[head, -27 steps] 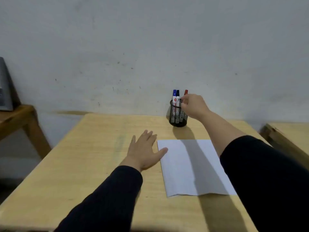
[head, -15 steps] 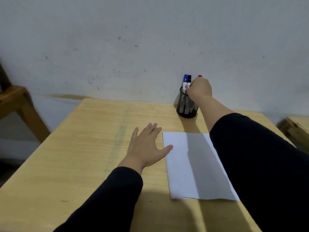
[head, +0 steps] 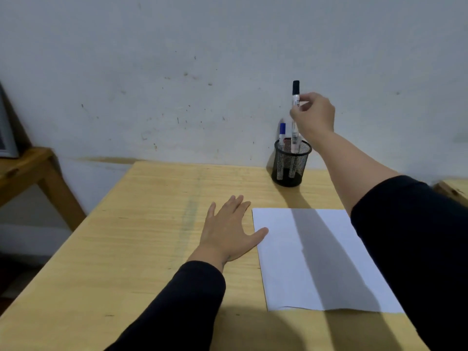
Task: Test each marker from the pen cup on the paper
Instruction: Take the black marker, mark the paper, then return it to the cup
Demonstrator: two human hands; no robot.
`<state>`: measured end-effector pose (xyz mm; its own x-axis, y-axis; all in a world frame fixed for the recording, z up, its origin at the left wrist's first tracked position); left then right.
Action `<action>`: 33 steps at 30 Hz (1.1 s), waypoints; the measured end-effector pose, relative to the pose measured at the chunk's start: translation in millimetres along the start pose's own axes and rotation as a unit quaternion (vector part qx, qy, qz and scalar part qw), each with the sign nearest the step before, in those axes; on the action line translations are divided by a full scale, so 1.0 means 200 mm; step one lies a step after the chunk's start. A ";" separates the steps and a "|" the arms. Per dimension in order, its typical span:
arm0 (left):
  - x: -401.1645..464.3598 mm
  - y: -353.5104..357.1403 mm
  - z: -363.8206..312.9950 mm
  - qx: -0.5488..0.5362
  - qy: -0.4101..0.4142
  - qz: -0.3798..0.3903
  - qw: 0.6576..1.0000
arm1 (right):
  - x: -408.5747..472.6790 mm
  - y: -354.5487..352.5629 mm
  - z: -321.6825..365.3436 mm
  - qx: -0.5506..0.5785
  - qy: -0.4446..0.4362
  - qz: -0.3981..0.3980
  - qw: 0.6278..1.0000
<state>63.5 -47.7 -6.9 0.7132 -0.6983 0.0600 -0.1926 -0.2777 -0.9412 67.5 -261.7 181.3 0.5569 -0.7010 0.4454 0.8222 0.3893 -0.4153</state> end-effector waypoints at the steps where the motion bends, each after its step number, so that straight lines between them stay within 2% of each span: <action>1: 0.00 0.00 0.00 0.001 0.000 -0.001 1.000 | -0.02 -0.02 0.03 0.017 -0.007 0.007 1.000; 4: -0.01 0.00 -0.01 0.015 -0.002 0.005 1.000 | -0.12 -0.07 0.05 0.030 -0.011 0.050 0.998; 7: 0.01 -0.03 -0.01 -0.007 -0.013 0.009 1.000 | -0.29 -0.04 -0.01 -0.025 -0.024 0.149 0.988; 8: 0.02 -0.06 -0.02 -0.033 -0.014 -0.010 0.999 | -0.35 -0.02 -0.03 -0.059 -0.041 0.188 0.979; 10: 0.05 -0.18 -0.06 -0.065 0.007 -0.100 0.993 | -0.47 0.01 -0.09 -0.127 -0.076 0.246 0.958; 12: 0.06 -0.31 -0.14 -0.045 0.061 -0.193 0.978 | -0.56 0.03 -0.12 -0.174 -0.107 0.274 0.940; 15: 0.08 -0.36 -0.24 0.017 0.140 -0.215 0.967 | -0.63 0.07 -0.14 -0.201 -0.128 0.304 0.922; 18: 0.07 -0.38 -0.23 -0.013 0.145 -0.230 0.962 | -0.63 0.05 -0.15 -0.203 -0.119 0.276 0.932; 21: 0.06 -0.40 -0.20 -0.084 0.082 -0.255 0.960 | -0.64 -0.03 -0.09 -0.183 -0.161 0.115 0.963; 22: 0.05 -0.41 -0.19 -0.105 0.058 -0.259 0.958 | -0.65 -0.06 -0.09 -0.152 -0.140 0.074 0.976; 23: 0.05 -0.41 -0.18 -0.121 0.039 -0.261 0.957 | -0.66 -0.06 -0.11 -0.119 -0.085 0.071 0.987; 24: 0.04 -0.40 -0.19 -0.132 0.031 -0.263 0.955 | -0.66 -0.03 -0.16 -0.077 -0.002 0.103 0.992; 25: 0.04 -0.40 -0.20 -0.137 0.031 -0.263 0.954 | -0.68 0.01 -0.21 -0.016 0.102 0.150 0.983; 27: 0.03 -0.37 -0.24 -0.139 0.043 -0.258 0.955 | -0.75 0.08 -0.28 0.121 0.269 0.215 0.931; 28: 0.03 -0.36 -0.25 -0.139 0.047 -0.247 0.958 | -0.75 0.10 -0.29 0.160 0.296 0.215 0.917; 33: 0.09 -0.28 -0.24 -0.219 -0.011 -0.138 0.966 | -0.72 0.14 -0.28 0.207 0.269 0.194 0.920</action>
<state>55.6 -75.6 63.4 0.7912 -0.5456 0.2763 -0.2573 -0.7068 -0.6590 3.3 -184.3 60.9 0.7708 -0.6121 -0.1765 0.6098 0.7891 -0.0738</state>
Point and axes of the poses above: each hand's wrist, its own x-axis towards the middle knuckle, its own y-axis out of the palm, z = x × y, the point moved 7 cm from there along x, towards the middle knuckle, and after that the axes turned 2 degrees about y, right-handed, at the moved point
